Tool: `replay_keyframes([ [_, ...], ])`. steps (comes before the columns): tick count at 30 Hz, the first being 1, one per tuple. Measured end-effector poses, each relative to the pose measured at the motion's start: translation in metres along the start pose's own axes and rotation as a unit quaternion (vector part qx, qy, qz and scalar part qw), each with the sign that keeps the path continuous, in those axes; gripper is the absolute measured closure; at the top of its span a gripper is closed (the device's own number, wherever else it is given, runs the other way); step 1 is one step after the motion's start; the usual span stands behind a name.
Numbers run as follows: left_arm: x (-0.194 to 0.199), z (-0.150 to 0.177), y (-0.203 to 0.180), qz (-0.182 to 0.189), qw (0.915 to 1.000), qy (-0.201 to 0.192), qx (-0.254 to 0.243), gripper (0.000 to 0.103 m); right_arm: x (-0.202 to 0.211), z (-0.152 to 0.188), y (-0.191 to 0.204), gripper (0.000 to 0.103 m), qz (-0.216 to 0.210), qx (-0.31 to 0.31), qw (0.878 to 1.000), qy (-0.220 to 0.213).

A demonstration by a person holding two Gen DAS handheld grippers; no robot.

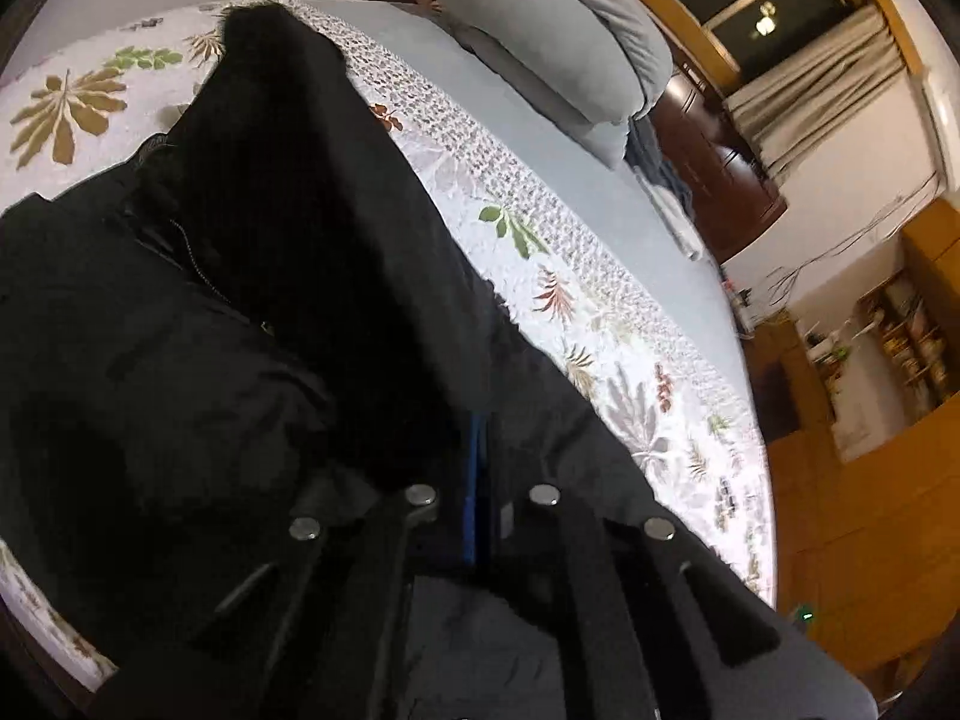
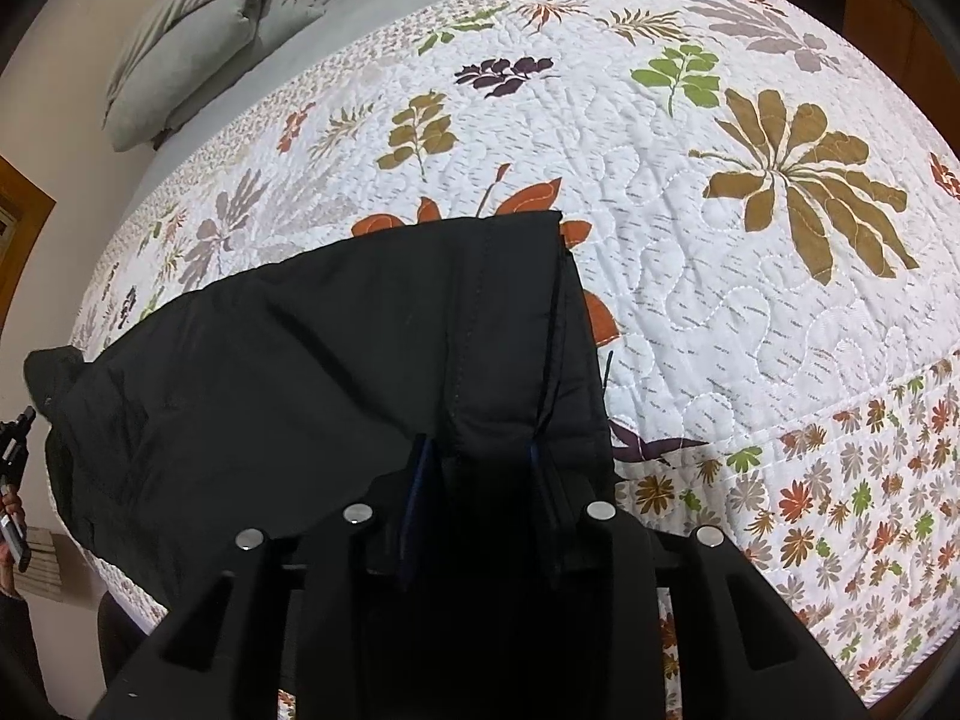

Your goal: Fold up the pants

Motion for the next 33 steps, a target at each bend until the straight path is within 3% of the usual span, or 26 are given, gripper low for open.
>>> replay_keyframes([
  [6,0.009,0.018,-0.010,0.003,0.9993,-0.004,-0.038,0.103,-0.001,0.000,-0.003,0.072,-0.011,-0.012,1.000,0.001],
  [7,0.007,0.019,-0.007,0.003,0.9995,0.000,-0.032,0.098,-0.001,0.000,-0.003,0.072,-0.011,-0.011,1.000,0.002],
  [8,0.003,0.016,-0.003,0.001,0.9998,0.005,-0.020,0.091,-0.001,0.001,-0.002,0.072,-0.010,-0.010,1.000,0.002],
  [10,-0.004,0.005,0.004,0.003,0.9999,0.008,0.006,0.047,0.000,0.001,-0.001,0.072,-0.008,-0.007,1.000,0.003],
  [13,-0.010,-0.025,0.008,-0.013,0.9999,-0.006,0.009,0.029,-0.001,0.001,0.000,0.072,-0.007,-0.006,1.000,0.004],
  [15,-0.021,-0.049,0.010,-0.042,0.9991,-0.005,0.002,0.021,-0.002,0.001,0.000,0.072,-0.008,-0.006,1.000,0.004],
  [19,-0.048,-0.077,0.026,-0.090,0.9957,0.020,0.008,0.021,-0.004,0.001,0.000,0.072,-0.010,-0.008,1.000,0.001],
  [24,-0.079,-0.084,0.046,-0.102,0.9923,0.063,0.032,0.022,-0.005,0.001,0.000,0.071,-0.010,-0.008,1.000,0.002],
  [27,-0.092,-0.079,0.056,-0.110,0.9901,0.076,0.043,0.028,-0.006,0.001,0.001,0.071,-0.008,-0.004,1.000,0.004],
  [29,-0.096,-0.079,0.060,-0.119,0.9887,0.079,0.044,0.040,-0.007,0.000,0.002,0.071,-0.007,-0.004,1.000,0.004],
  [30,-0.099,-0.080,0.062,-0.120,0.9883,0.083,0.045,0.052,-0.007,0.000,0.002,0.070,-0.007,-0.004,1.000,0.004],
  [31,-0.100,-0.078,0.060,-0.112,0.9886,0.088,0.048,0.074,-0.007,0.000,0.002,0.070,-0.007,-0.004,1.000,0.003],
  [33,-0.104,-0.076,0.058,-0.088,0.9890,0.100,0.065,0.096,-0.007,0.000,0.002,0.069,-0.007,-0.003,1.000,0.003],
])
Point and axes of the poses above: each gripper's, at about its wrist camera, not at the fingertips, and x roughly against the way its jaws point, y to its left, z to its underside, the point moved 7 cm from there along -x, roughly the way its jaws point, and after that the axes turned 2 degrees about z, right-handed, at the moved point
